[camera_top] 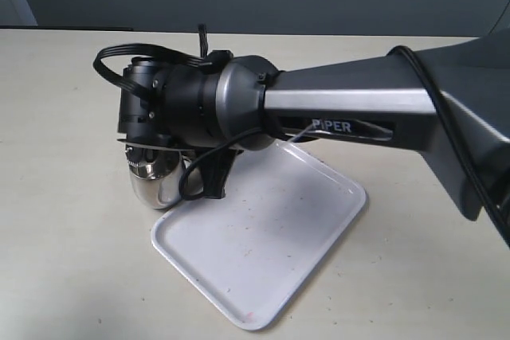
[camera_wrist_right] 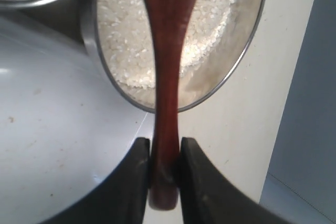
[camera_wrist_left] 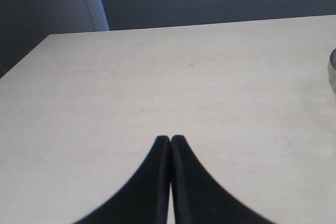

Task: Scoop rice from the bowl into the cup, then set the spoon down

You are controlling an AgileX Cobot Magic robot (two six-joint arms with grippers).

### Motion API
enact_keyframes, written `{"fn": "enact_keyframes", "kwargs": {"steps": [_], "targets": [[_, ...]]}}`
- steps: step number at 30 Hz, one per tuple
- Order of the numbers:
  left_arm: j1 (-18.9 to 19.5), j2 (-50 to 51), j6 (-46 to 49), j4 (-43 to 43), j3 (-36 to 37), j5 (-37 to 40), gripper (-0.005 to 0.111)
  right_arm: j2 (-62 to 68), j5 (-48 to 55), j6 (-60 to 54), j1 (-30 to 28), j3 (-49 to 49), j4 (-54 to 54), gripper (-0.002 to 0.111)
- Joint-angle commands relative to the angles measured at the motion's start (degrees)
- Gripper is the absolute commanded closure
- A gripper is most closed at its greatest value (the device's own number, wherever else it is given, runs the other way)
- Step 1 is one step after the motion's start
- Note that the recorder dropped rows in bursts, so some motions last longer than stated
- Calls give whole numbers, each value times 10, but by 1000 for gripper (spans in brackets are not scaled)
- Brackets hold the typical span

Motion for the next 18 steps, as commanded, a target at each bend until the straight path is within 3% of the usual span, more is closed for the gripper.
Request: {"fn": "enact_keyframes", "kwargs": {"steps": [1,18], "targets": [[-1,1,-4,0,-2,-5,106,-1,1,3,-2,-3,10,109],[-1,1,-4,0,-2,-6,106,-1,12,5,5,41,-20,109]]}}
